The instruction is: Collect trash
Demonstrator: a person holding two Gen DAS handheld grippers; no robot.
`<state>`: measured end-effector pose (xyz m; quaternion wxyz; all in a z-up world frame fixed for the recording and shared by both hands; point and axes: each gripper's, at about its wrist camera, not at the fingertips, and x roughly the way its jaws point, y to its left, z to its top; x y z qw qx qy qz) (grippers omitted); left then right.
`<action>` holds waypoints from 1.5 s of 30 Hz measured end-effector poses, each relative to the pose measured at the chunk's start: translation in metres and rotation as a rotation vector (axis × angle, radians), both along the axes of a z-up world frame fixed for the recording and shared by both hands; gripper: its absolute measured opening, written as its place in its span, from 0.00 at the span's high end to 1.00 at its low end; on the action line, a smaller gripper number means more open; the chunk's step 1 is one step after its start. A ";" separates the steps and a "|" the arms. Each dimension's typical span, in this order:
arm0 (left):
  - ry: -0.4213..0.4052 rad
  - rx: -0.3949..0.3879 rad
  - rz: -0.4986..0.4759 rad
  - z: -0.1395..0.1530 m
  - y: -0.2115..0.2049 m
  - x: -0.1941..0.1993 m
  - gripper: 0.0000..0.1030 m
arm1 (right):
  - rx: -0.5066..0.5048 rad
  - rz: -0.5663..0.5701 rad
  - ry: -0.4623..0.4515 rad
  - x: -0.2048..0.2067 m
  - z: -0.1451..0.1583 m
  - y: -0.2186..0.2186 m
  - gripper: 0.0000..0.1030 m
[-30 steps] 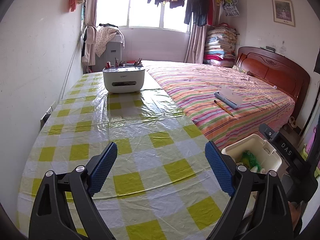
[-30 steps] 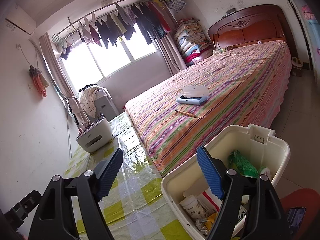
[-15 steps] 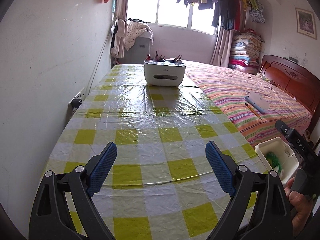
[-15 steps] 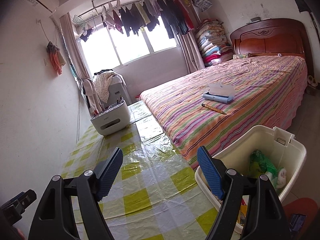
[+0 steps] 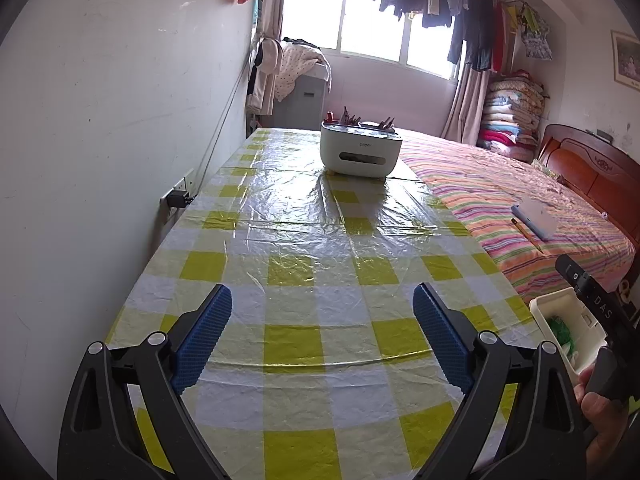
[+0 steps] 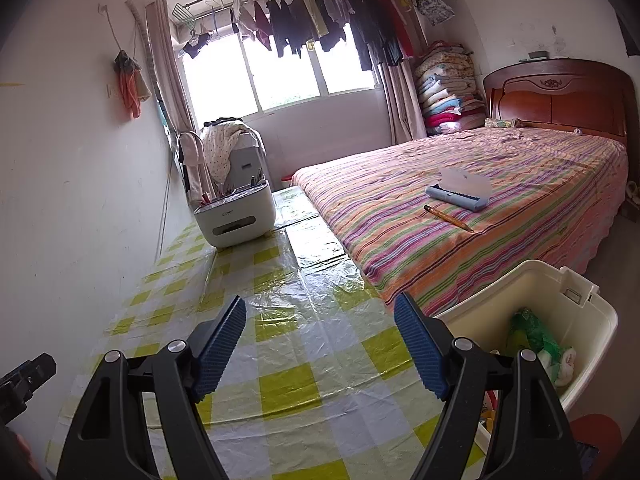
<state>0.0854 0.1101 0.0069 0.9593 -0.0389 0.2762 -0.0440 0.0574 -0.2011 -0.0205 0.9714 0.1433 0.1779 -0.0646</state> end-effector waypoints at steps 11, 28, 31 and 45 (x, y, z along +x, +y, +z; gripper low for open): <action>0.006 0.018 -0.016 0.000 -0.018 0.004 0.12 | 0.000 0.009 0.017 0.002 -0.002 -0.001 0.27; 0.007 0.073 -0.018 0.000 -0.046 0.009 0.12 | -0.015 -0.010 0.016 0.003 -0.002 -0.013 0.22; 0.007 0.086 -0.018 -0.001 -0.049 0.010 0.12 | -0.017 -0.014 0.017 0.003 -0.002 -0.016 0.22; 0.006 0.132 -0.030 -0.004 -0.060 0.011 0.09 | -0.002 -0.025 0.020 0.003 -0.004 -0.024 0.22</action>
